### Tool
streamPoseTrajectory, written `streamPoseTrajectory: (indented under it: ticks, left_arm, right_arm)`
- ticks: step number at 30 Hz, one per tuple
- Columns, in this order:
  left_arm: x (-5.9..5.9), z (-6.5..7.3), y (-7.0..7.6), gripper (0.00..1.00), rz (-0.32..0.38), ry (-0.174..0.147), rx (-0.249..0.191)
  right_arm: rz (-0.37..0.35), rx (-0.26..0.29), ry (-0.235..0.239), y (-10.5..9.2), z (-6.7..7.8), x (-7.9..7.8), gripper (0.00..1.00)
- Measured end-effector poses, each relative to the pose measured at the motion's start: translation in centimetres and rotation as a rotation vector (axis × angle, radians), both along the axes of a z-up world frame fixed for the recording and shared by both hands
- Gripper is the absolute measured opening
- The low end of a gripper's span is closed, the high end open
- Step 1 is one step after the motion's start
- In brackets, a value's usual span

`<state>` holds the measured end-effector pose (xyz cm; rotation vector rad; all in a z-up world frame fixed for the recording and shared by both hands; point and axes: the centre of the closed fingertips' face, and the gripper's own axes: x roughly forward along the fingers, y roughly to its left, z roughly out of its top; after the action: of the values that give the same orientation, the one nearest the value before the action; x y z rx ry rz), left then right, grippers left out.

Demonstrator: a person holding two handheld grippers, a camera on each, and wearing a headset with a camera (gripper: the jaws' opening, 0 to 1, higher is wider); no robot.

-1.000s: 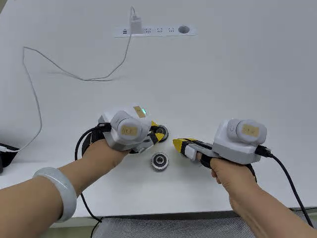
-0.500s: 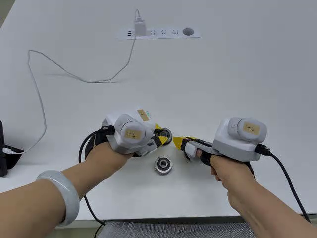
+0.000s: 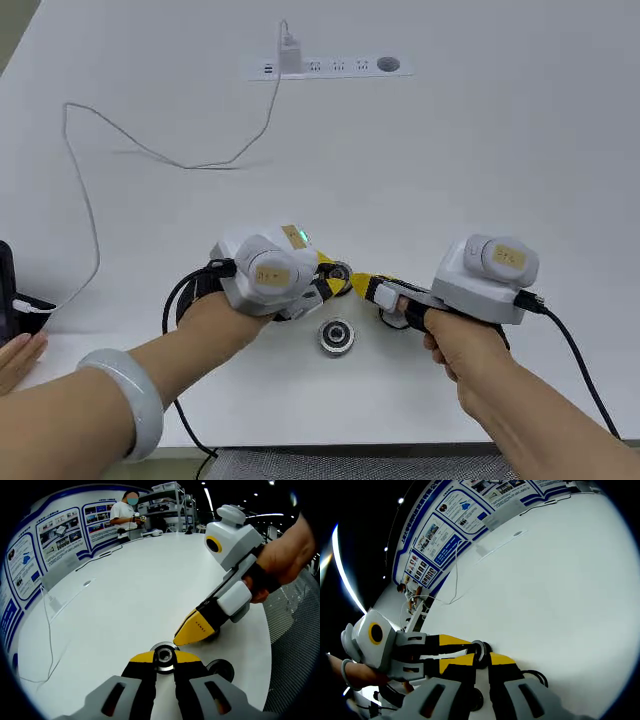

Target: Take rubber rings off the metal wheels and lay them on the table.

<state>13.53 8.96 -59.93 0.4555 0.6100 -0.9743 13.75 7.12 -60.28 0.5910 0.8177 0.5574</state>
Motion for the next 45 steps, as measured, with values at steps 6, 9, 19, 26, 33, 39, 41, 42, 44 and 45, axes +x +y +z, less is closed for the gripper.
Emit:
streamPoseTrajectory:
  ticks: [6,9,19,26,33,39,41,42,44,45]
  left_arm:
    - [0.0,0.0,0.0,0.13,0.0,0.0,-0.002]
    - [0.0,0.0,0.0,0.13,0.001,0.001,-0.003]
    - [-0.1,-0.1,0.0,0.13,-0.001,0.0,-0.003]
    - [-0.1,-0.1,0.0,0.13,0.0,0.0,-0.003]
    - [-0.1,-0.2,0.0,0.12,0.0,0.004,-0.003]
    - [-0.1,-0.2,0.0,0.12,0.001,0.003,-0.005]
    - [-0.1,-0.2,0.0,0.12,0.0,0.002,-0.004]
    - [-0.1,-0.2,0.0,0.12,0.001,0.004,-0.005]
    - [-0.1,-0.2,0.0,0.12,0.0,0.003,-0.005]
    - [-0.1,-0.2,0.0,0.12,0.001,0.003,-0.005]
  right_arm:
    - [-0.013,0.021,0.019,0.2,-0.3,0.2,0.12]
    - [-0.021,0.036,0.031,0.3,-0.6,0.4,0.12]
    - [-0.035,0.071,0.062,0.6,-0.9,0.4,0.14]
    - [-0.055,0.102,0.079,0.6,-1.3,0.7,0.15]
    - [-0.059,0.123,0.089,1.0,-1.3,0.5,0.18]
    - [-0.045,0.121,0.082,1.1,-1.0,0.3,0.17]
    - [-0.039,0.119,0.08,1.0,-1.0,0.2,0.17]
    - [-0.038,0.117,0.078,1.0,-0.9,0.2,0.17]
    - [-0.036,0.115,0.076,1.0,-1.0,0.2,0.17]
    - [-0.036,0.112,0.073,0.9,-1.0,0.2,0.17]
